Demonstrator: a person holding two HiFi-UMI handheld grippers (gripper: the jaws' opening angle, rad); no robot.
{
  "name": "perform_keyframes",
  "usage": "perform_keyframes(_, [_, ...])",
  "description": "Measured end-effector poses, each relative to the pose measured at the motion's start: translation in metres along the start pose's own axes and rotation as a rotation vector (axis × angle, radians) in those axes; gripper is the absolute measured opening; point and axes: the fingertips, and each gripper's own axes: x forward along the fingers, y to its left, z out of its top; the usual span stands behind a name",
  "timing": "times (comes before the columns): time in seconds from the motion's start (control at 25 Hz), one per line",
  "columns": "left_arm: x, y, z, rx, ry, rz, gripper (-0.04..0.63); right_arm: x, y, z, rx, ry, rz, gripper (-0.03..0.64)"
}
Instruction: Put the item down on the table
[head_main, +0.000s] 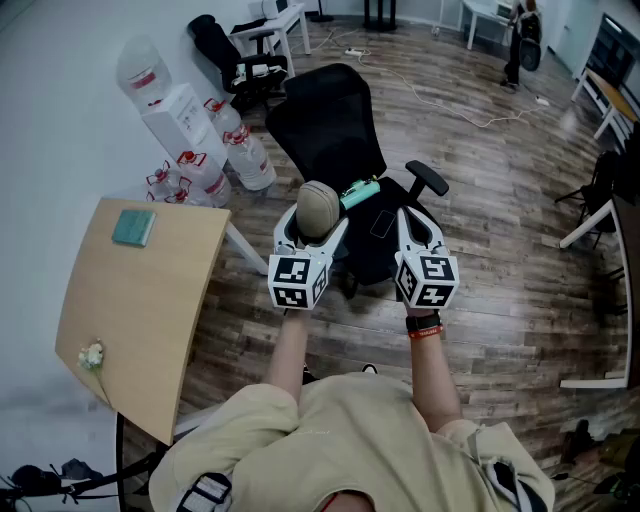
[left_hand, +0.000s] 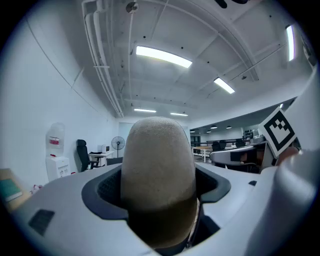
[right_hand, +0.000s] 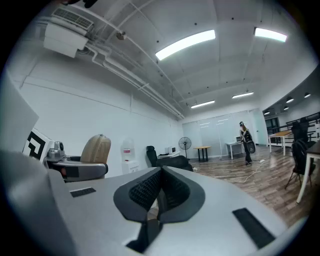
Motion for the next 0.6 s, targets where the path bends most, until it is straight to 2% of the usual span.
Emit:
perform_keyframes(0.2, [-0.021,0.013,-0.009,-0.016,0.006,0.068,0.374,0.008,0.023,-0.011,0.019,0.02,0.076,0.012])
perform_keyframes(0.6, [-0.097,0.069,-0.04,-0.055,0.022,0.32,0.374,0.037,0.122,-0.039,-0.028,0.061,0.331,0.014])
